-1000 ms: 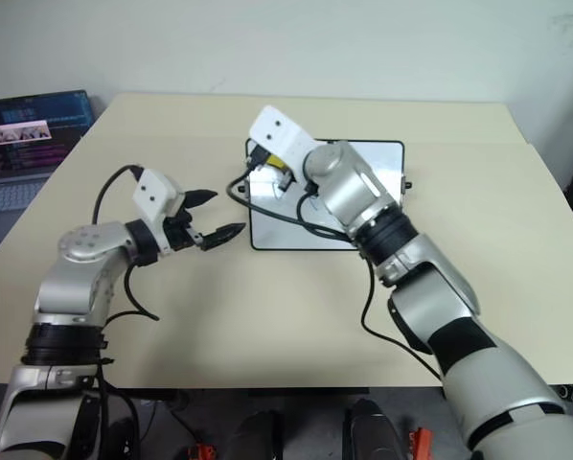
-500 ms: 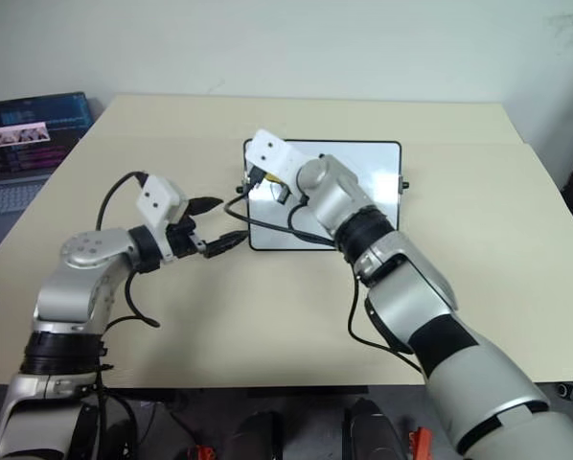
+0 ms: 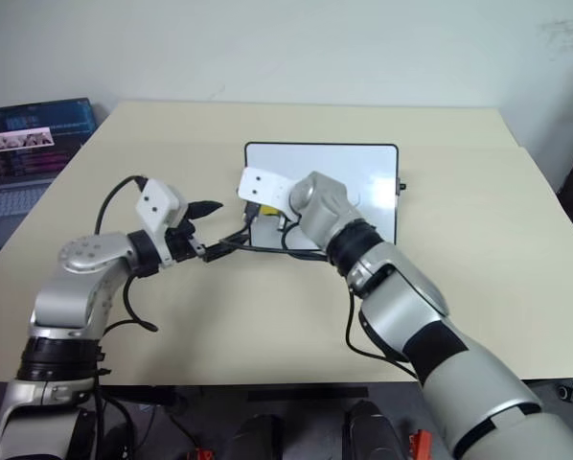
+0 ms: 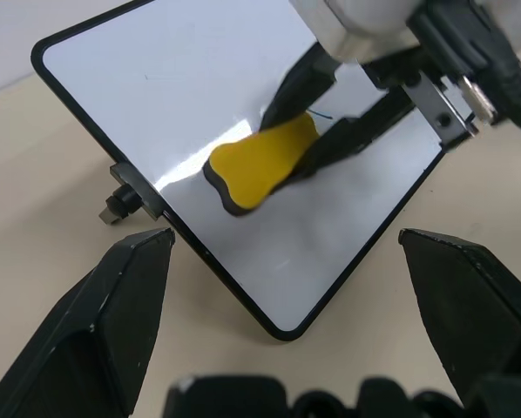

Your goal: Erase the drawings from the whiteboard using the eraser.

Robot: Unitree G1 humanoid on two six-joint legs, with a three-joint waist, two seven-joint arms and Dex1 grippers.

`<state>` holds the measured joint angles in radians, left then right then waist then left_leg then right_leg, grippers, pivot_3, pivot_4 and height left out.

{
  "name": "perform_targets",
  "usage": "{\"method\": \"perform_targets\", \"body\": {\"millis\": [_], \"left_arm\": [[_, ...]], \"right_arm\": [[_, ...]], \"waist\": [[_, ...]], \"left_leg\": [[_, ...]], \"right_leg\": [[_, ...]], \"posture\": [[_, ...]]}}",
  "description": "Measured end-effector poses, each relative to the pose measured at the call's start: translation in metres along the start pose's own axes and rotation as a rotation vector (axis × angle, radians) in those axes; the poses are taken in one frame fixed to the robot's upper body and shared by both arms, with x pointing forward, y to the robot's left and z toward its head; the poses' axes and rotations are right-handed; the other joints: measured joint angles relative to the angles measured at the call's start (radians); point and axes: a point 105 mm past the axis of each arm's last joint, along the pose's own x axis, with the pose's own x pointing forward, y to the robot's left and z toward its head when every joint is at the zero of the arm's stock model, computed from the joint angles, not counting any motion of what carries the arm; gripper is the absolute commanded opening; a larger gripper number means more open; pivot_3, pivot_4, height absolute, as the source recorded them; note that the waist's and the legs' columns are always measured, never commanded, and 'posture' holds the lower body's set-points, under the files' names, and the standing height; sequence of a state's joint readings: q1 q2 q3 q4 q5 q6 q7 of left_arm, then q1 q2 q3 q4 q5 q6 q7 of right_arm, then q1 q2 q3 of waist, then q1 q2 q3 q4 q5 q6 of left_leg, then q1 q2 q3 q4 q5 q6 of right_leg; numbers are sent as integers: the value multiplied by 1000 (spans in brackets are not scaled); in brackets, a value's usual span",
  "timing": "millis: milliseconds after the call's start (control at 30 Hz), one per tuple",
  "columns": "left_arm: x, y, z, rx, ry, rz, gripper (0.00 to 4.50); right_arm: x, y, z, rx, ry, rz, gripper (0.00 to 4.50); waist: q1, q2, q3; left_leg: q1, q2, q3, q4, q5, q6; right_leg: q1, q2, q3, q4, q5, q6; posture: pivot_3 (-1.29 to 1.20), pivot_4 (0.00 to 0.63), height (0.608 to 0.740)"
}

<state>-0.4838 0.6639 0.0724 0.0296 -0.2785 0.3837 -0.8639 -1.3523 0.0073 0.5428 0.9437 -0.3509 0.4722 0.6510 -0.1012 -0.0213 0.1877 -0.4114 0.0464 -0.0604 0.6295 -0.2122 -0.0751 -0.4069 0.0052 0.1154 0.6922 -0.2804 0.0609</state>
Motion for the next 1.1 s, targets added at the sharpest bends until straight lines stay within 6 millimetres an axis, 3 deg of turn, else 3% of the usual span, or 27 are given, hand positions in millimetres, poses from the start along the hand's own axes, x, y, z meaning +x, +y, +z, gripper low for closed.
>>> {"method": "perform_targets", "body": {"millis": [200,333,400,633,700,833,900,1100], "left_arm": [[0,0,0,-1,1,-3,4500],[0,-3,1,-11,-8,-26,4500],[0,-2,2,-12,-8,-30,4500],[-4,-1,14,2,-23,-68,4500],[-2,-1,23,18,-42,-81,4500],[-6,4,35,61,-49,-95,4500],[-6,5,37,66,-49,-97,4500],[-4,7,31,46,-33,-113,4500]], "right_arm": [[0,-1,-1,-7,7,1,975],[-10,-4,-10,77,-4,49,975],[-23,-14,-15,135,-28,59,975],[-96,-56,-2,176,-183,-50,975],[-111,-58,-20,194,-165,-63,975],[-147,-64,-105,291,22,-143,975],[-157,-57,-132,310,81,-148,975],[-170,-42,-158,293,149,-133,974]], "waist": [[2,0,0],[8,0,0],[10,0,0],[14,0,0],[16,0,0],[41,0,0],[43,1,1],[20,2,1]], "left_leg": [[1,0,0,0,0,0],[-1,0,-1,0,0,0],[-4,0,-3,0,0,0],[-8,1,-7,-2,0,0],[-10,1,-10,-2,0,0],[-13,-1,-13,-1,0,0],[-13,-1,-13,-2,0,0],[-13,-1,-13,-1,0,0]], "right_leg": [[1,0,0,0,0,0],[1,0,-1,-1,0,0],[-2,0,-2,-3,0,0],[-4,0,-8,-6,-2,-4],[-3,0,-12,-8,-2,-4],[-2,-3,-16,-12,-2,-4],[-2,-3,-16,-12,-3,-4],[-2,-2,-16,-10,-3,-5]], "posture": [[0,150,740],[0,150,740],[0,150,740],[0,150,740],[0,150,740],[0,150,740],[0,150,740],[0,150,740]]}}
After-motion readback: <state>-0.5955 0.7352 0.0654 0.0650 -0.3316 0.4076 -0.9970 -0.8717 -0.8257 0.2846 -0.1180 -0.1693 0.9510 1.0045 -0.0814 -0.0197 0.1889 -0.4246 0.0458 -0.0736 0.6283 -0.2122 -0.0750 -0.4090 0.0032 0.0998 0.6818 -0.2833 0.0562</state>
